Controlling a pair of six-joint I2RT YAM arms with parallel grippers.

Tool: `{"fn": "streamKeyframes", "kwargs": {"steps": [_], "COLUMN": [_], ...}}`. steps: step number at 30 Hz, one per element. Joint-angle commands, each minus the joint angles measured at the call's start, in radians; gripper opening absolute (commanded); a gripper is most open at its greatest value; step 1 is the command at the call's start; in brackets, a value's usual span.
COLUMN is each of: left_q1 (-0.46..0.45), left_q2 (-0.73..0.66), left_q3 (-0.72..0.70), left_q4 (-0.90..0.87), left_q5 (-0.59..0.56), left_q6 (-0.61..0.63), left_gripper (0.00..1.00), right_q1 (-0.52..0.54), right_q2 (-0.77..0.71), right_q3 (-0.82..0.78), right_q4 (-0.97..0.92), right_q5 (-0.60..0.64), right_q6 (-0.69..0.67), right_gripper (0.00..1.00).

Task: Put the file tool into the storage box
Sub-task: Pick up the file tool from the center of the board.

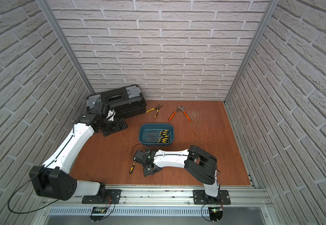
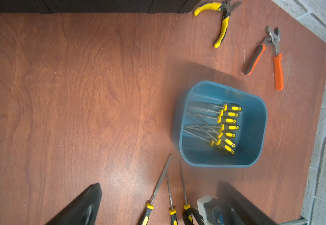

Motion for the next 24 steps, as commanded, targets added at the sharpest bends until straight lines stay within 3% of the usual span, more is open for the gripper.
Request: {"fn": "streamKeyframes", "kwargs": {"steps": [1, 4, 10, 24], "left_q1": [-0.039, -0.075, -0.088, -0.066], "left_q2": [0.045, 0.08, 0.069, 0.022], "left_q3": [0.05, 0.091, 0.106, 0.159], "left_q4": [-0.003, -0.009, 0.001, -0.005], "left_q5": [-0.022, -0.034, -0.045, -0.075], "left_q6": [0.015, 0.016, -0.006, -0.006], "left_gripper": [0.98, 0.98, 0.98, 0.98], "right_q1": [0.01, 0.013, 0.014, -0.008], "right_q2": [-0.051, -0.082, -0.148, -0.324], "right_q3": [-0.06, -0.096, -0.13, -0.086], "right_q4": [-0.004, 0.01, -0.004, -0.152], "right_q5": [0.032, 0.038, 0.048, 0.053], "right_q6": [0.009, -0.01, -0.112, -0.381], "right_gripper": [0.26, 0.15, 0.06, 0.03]}}
